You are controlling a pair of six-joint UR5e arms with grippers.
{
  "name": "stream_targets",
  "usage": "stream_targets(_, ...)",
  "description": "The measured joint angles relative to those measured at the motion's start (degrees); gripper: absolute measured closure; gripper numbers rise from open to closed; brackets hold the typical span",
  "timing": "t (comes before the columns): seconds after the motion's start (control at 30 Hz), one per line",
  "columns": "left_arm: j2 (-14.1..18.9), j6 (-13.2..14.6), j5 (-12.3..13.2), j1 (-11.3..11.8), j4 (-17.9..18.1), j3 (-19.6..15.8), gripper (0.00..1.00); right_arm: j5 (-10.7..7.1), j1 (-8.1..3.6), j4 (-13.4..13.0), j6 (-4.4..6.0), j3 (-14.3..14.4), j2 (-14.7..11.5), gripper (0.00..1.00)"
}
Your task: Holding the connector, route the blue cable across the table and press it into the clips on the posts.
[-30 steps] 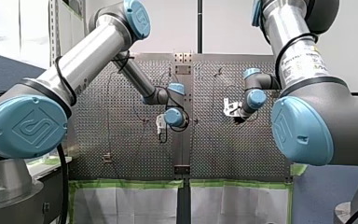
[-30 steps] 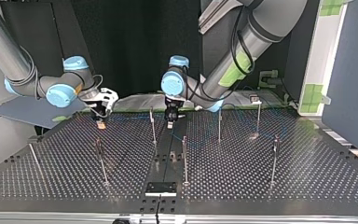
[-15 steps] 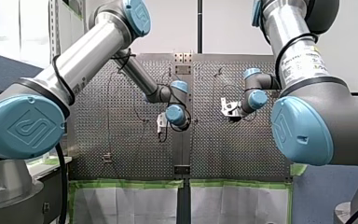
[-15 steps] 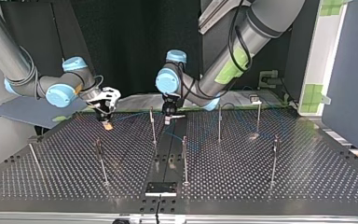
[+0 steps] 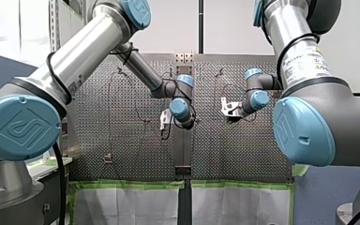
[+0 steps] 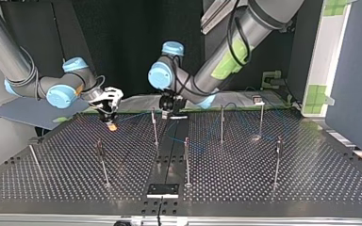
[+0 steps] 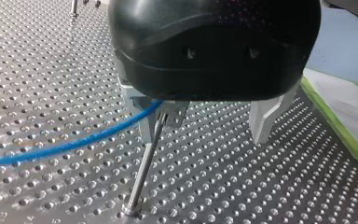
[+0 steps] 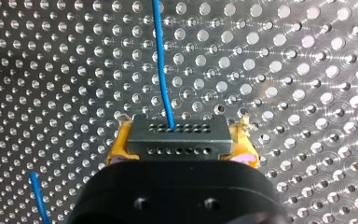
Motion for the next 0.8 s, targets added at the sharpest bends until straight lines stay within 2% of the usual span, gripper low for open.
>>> stream_targets(0.37, 1.31, -0.65, -2.85, -2.53, -0.53, -0.37, 0.0, 0.0, 0.0, 0.0, 0.19, 0.0, 0.05, 1.0)
stream_targets(0.6, 3.34, -0.84, -4.01, -4.69, -0.01, -1.72, 0.0, 0.04, 0.0, 0.12, 0.2, 0.0, 0.11, 1.0)
stream_targets(0.8, 3.93, -3.14, -5.93, -7.68, 2.4, -1.96, 0.0, 0.12, -0.14, 0.52, 0.17, 0.0, 0.07, 1.0)
